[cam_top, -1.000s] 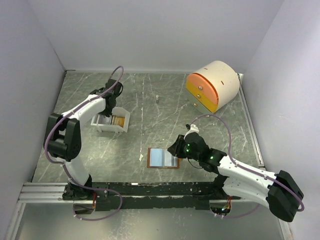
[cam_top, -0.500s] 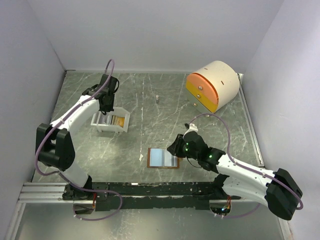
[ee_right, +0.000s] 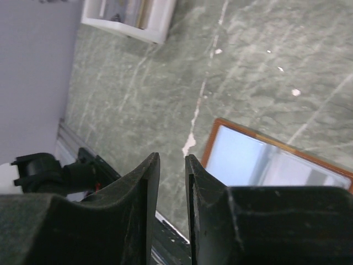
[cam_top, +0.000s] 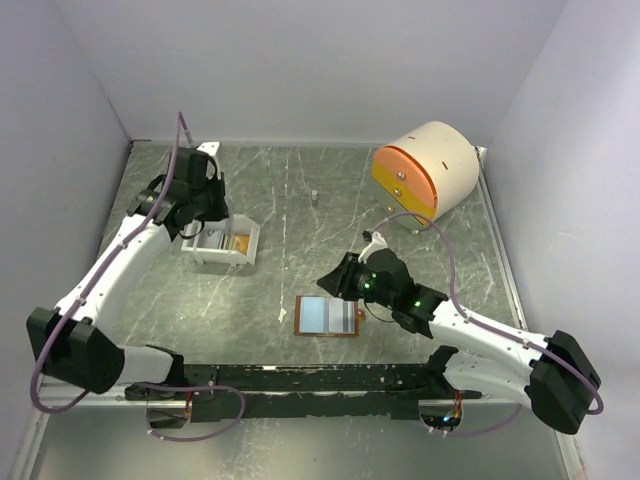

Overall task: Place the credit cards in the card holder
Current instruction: Insert the credit card into the card holder.

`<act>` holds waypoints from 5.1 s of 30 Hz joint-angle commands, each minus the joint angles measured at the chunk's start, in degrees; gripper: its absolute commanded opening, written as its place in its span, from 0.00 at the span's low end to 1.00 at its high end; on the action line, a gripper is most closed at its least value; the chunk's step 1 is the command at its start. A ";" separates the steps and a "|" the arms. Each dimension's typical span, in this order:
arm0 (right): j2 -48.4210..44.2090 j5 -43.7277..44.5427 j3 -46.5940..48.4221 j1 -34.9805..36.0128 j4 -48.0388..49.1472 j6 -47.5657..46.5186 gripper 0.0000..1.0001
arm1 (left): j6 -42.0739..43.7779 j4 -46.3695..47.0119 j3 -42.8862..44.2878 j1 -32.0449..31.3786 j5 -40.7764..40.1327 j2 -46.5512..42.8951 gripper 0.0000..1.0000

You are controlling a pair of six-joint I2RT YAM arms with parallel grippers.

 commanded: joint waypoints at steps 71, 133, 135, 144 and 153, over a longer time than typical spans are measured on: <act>5.80 9.68 -7.88 -1.05 -11.73 -0.79 0.22 | -40.22 51.12 -37.55 -29.01 23.89 12.70 0.29; 6.45 -1.10 -8.92 -0.95 -2.42 3.16 0.16 | -43.18 57.88 -41.56 -31.05 25.26 12.60 0.07; 3.89 1.20 -7.82 -0.89 -6.15 1.76 0.17 | -42.95 57.38 -41.15 -31.09 25.28 12.40 0.07; 2.31 9.52 -4.12 -1.05 -15.90 -2.29 0.18 | -43.60 56.07 -39.90 -31.08 25.02 10.95 0.07; 5.65 11.20 -5.97 -1.04 -15.35 -2.40 0.17 | -46.91 56.68 -39.07 -31.11 25.21 12.39 0.07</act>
